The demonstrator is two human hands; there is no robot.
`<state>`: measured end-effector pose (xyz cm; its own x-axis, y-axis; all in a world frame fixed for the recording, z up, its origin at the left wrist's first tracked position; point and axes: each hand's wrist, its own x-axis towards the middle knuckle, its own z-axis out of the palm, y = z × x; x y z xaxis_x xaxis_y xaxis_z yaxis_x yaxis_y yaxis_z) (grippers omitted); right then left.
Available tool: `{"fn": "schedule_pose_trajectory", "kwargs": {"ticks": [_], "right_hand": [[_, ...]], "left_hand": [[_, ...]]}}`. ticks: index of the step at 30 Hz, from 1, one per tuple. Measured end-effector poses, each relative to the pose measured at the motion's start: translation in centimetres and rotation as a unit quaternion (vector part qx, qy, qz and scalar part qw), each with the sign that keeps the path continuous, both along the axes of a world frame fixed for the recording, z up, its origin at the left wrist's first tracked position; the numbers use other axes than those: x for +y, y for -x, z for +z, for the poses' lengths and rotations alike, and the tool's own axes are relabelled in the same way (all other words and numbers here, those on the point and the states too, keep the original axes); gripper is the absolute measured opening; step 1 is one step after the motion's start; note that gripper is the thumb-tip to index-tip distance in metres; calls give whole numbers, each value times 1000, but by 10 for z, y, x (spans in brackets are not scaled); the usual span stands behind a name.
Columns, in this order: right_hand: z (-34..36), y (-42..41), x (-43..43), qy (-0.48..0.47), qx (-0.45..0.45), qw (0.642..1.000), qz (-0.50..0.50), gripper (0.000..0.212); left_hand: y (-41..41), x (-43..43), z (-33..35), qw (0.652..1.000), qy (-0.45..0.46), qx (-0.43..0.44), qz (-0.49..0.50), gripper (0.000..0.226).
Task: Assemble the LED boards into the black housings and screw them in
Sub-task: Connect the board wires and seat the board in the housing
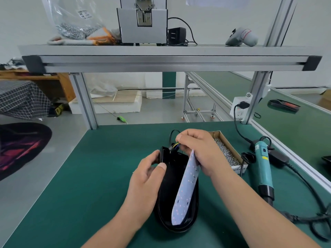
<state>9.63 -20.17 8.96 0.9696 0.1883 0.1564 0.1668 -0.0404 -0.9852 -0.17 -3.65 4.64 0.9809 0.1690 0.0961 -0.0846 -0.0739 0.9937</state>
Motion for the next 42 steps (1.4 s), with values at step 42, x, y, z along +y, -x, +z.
{"fn": "schedule_pose_trajectory", "kwargs": {"ticks": [42], "right_hand": [[31,-37,24,340,-55,933,102,3]], "left_hand": [[-22,6,-21,998,54,-17,-31,32]]}}
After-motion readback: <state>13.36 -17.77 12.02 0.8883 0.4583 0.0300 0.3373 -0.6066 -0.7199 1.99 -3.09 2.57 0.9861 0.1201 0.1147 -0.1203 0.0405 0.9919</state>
